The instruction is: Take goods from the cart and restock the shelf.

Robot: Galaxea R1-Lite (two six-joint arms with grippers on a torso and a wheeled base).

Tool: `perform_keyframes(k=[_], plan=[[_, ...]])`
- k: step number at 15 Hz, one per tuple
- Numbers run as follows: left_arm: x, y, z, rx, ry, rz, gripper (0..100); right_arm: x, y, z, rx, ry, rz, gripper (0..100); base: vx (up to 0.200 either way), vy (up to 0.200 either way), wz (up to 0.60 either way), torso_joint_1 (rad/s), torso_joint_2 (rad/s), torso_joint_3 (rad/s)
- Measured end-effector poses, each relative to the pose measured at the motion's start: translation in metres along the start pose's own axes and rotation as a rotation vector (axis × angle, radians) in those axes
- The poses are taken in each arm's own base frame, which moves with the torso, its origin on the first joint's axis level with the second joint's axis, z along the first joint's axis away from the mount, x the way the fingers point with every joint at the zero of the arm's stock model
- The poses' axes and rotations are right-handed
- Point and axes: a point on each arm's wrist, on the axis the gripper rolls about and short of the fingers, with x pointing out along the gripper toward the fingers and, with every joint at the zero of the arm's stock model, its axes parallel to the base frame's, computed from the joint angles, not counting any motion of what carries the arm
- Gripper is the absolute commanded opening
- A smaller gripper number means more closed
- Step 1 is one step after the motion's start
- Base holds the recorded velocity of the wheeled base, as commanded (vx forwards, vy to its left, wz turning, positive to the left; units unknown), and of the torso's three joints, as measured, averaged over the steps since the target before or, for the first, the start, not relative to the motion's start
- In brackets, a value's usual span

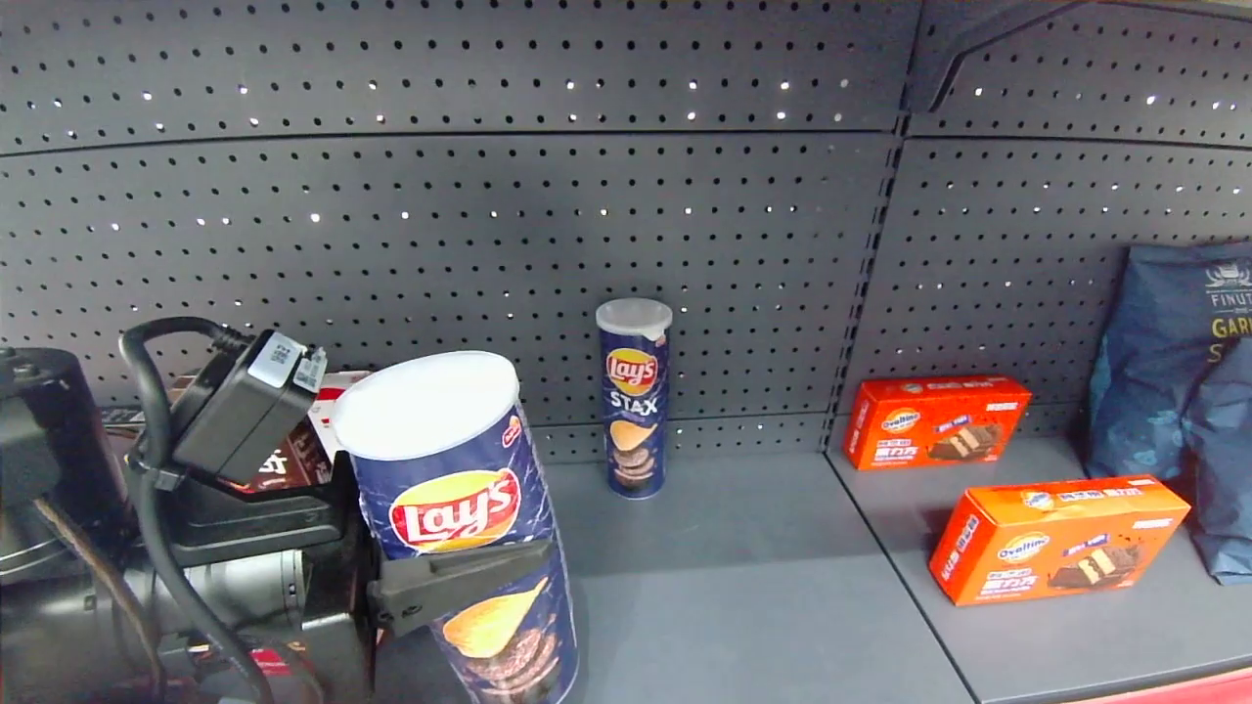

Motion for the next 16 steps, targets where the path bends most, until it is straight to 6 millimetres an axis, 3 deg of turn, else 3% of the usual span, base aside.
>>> perform_keyframes(k=[6, 8, 16], plan=[[0.0002, -0.0005, 0.0000, 0.001, 0.000, -0.003, 0, 0.0000, 0.0000, -0.0001, 0.002, 0.001, 0.001, 100, 0.000, 0.000, 0.00, 0.000, 0.00, 0.000], [0.0002, -0.0001, -0.0005, -0.001, 0.002, 0.000, 0, 0.0000, 0.0000, 0.0000, 0.001, 0.000, 0.000, 100, 0.000, 0.000, 0.60, 0.005, 0.00, 0.005], [0.0003, 0.0000, -0.0012, -0.003, 0.004, 0.001, 0, 0.0000, 0.0000, -0.0001, 0.001, 0.001, 0.000, 100, 0.000, 0.000, 0.00, 0.000, 0.00, 0.000]])
